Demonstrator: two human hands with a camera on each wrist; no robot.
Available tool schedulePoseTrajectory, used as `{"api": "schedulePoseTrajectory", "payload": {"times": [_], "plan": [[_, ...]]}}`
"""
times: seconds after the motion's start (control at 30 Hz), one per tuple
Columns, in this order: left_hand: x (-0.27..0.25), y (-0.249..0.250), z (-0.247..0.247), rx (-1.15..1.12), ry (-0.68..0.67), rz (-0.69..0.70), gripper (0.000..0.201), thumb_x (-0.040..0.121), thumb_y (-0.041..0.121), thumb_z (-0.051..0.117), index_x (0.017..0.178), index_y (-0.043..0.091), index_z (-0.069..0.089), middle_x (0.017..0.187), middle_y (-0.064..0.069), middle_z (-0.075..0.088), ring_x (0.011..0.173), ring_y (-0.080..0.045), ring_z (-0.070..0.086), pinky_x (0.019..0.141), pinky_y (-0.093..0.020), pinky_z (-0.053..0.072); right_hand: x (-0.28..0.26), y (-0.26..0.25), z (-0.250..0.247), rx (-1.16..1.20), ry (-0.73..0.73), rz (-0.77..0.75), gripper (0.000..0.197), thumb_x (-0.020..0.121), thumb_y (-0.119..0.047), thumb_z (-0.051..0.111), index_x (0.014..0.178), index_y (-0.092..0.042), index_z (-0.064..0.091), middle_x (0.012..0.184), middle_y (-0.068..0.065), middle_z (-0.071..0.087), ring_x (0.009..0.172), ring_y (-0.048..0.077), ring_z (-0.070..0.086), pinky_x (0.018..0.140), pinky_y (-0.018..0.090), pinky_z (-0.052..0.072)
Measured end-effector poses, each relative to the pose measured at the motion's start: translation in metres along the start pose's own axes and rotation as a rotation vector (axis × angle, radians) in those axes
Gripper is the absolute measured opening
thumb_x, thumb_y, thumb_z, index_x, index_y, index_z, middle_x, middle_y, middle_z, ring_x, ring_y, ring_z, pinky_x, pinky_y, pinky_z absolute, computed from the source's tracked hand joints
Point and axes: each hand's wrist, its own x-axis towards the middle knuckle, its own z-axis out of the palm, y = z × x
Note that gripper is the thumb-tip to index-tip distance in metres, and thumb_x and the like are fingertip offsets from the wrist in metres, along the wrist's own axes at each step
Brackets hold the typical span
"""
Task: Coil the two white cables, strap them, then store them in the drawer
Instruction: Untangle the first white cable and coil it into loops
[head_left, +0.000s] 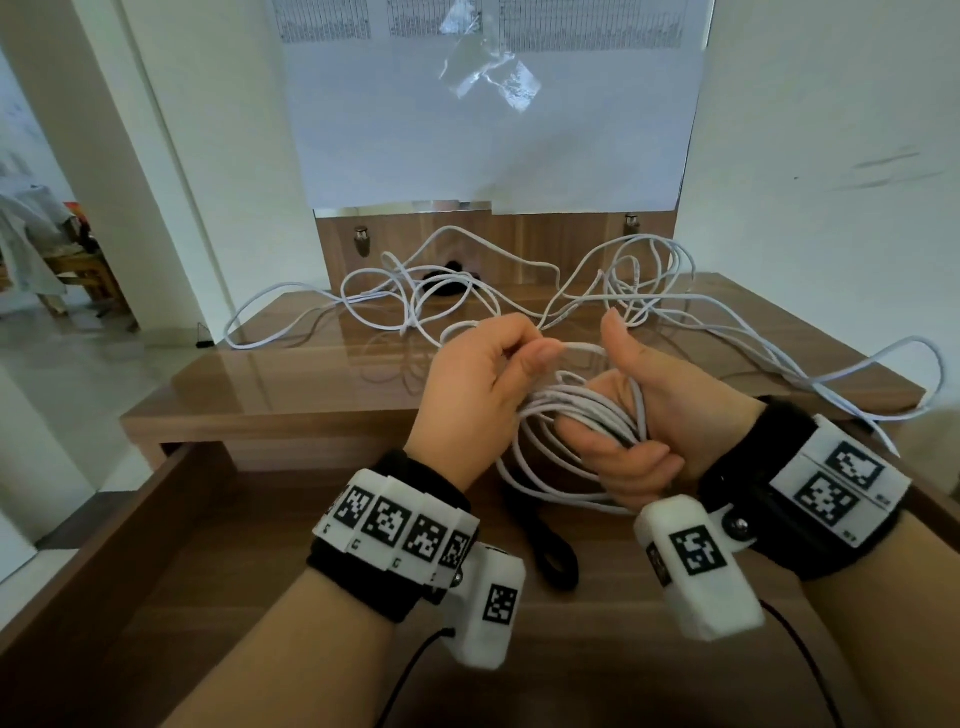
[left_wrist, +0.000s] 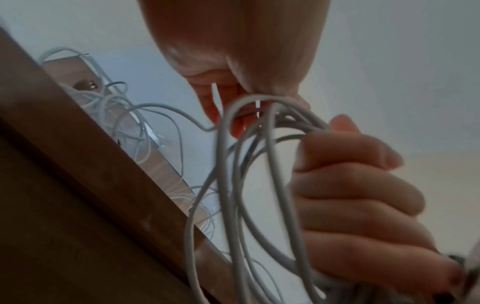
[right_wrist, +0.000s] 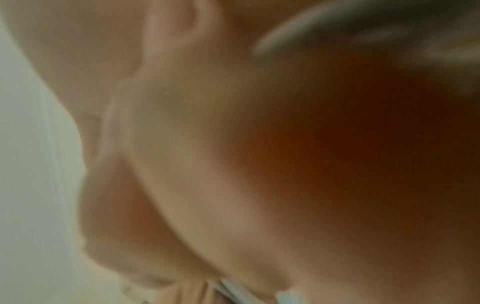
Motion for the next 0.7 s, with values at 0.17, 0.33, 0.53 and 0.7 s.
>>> {"api": "schedulePoseTrajectory", "payload": {"times": [0.17, 0.33, 0.53, 0.7], "plan": [[0.0, -0.021, -0.002, -0.011, -0.137, -0.1, 0.031, 0.103, 0.024, 0.045, 0.077, 0.015, 0.057, 0.069, 0.003, 0.053, 0.064, -0.005, 0.049, 0.062, -0.019, 0.04, -0.013, -0.011, -0.008, 0.203, 0.017, -0.168, 0.058, 0.093, -0.06, 0.039, 0.068, -0.008, 0.047, 0.044, -0.002, 0.026, 0.033, 0.011, 0.022, 0.037, 0.024, 0.02], [-0.002, -0.025, 0.001, 0.151, -0.257, -0.197, 0.023, 0.103, 0.023, 0.043, 0.085, 0.022, 0.058, 0.077, 0.003, 0.062, 0.075, -0.011, 0.057, 0.068, -0.022, 0.045, -0.028, -0.023, -0.025, 0.505, -0.046, -0.375, 0.051, 0.102, -0.046, 0.029, 0.075, -0.008, 0.05, 0.045, -0.006, 0.023, 0.035, 0.01, 0.019, 0.047, 0.027, 0.029], [-0.002, -0.018, 0.015, 0.379, -0.472, -0.177, 0.021, 0.102, 0.017, 0.043, 0.112, 0.025, 0.06, 0.1, 0.009, 0.062, 0.094, -0.008, 0.057, 0.087, -0.028, 0.045, -0.042, -0.021, -0.034, 0.974, -0.034, -0.86, 0.048, 0.102, -0.042, 0.036, 0.069, -0.008, 0.046, 0.045, 0.0, 0.03, 0.038, 0.015, 0.026, 0.047, 0.028, 0.035], [-0.003, -0.016, 0.012, 0.667, -0.505, -0.136, 0.023, 0.102, 0.02, 0.043, 0.113, 0.035, 0.058, 0.099, 0.012, 0.063, 0.096, -0.011, 0.056, 0.1, -0.033, 0.023, -0.064, -0.03, -0.044, 1.081, 0.355, -1.213, 0.053, 0.101, -0.039, 0.039, 0.06, -0.006, 0.048, 0.042, 0.002, 0.033, 0.031, 0.018, 0.029, 0.041, 0.02, 0.031]]}}
